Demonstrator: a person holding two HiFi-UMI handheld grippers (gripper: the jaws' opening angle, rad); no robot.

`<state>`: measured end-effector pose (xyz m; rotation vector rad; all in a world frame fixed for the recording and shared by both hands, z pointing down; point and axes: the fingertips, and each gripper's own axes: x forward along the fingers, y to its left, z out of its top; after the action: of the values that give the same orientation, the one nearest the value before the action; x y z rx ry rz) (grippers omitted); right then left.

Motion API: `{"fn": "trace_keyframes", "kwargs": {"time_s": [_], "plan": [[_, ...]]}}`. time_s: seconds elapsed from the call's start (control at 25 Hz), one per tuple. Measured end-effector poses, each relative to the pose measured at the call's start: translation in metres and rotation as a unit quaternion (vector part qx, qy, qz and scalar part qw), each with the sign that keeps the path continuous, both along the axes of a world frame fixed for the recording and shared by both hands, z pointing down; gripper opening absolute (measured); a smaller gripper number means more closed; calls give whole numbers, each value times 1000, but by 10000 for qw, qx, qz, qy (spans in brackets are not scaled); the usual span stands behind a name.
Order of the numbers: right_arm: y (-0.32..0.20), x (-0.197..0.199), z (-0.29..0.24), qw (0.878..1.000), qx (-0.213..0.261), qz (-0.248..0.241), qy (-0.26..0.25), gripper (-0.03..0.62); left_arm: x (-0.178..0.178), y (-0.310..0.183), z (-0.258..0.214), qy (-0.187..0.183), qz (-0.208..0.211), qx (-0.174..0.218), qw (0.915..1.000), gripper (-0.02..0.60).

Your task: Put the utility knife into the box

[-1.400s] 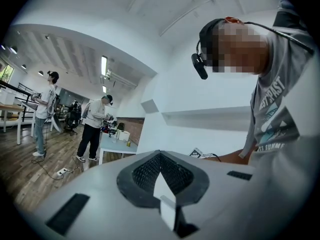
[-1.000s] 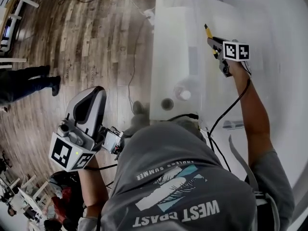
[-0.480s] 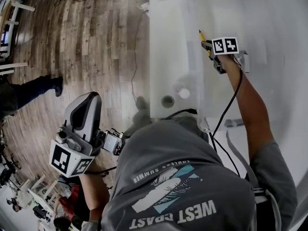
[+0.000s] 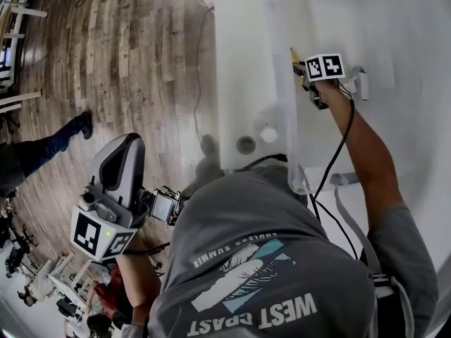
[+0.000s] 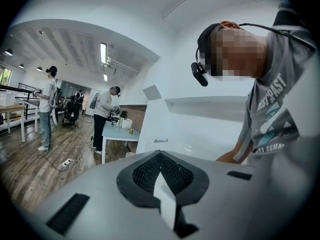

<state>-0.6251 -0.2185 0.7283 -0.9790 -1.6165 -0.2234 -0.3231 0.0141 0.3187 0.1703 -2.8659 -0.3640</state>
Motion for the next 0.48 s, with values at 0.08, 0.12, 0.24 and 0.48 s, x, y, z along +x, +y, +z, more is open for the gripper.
{"fn": "trace_keyframes", "kwargs": {"time_s": [0.08,0.12,0.24,0.48], "plan": [[1,1,0,10000,69,-15,-18,123,-2,0,1,13,23,10,10000,9],[2,2,-1,9999,106,-45,-39,124,-3,0,1,12,33,14,10000,9],[0,6,-1,9996,202,-176,-77,124,-5,-1,1,2,50,31,10000,9],[-3,11,-1,9988,406,-254,-58,126,-6,1,2,-5,48,67,10000,9]]}}
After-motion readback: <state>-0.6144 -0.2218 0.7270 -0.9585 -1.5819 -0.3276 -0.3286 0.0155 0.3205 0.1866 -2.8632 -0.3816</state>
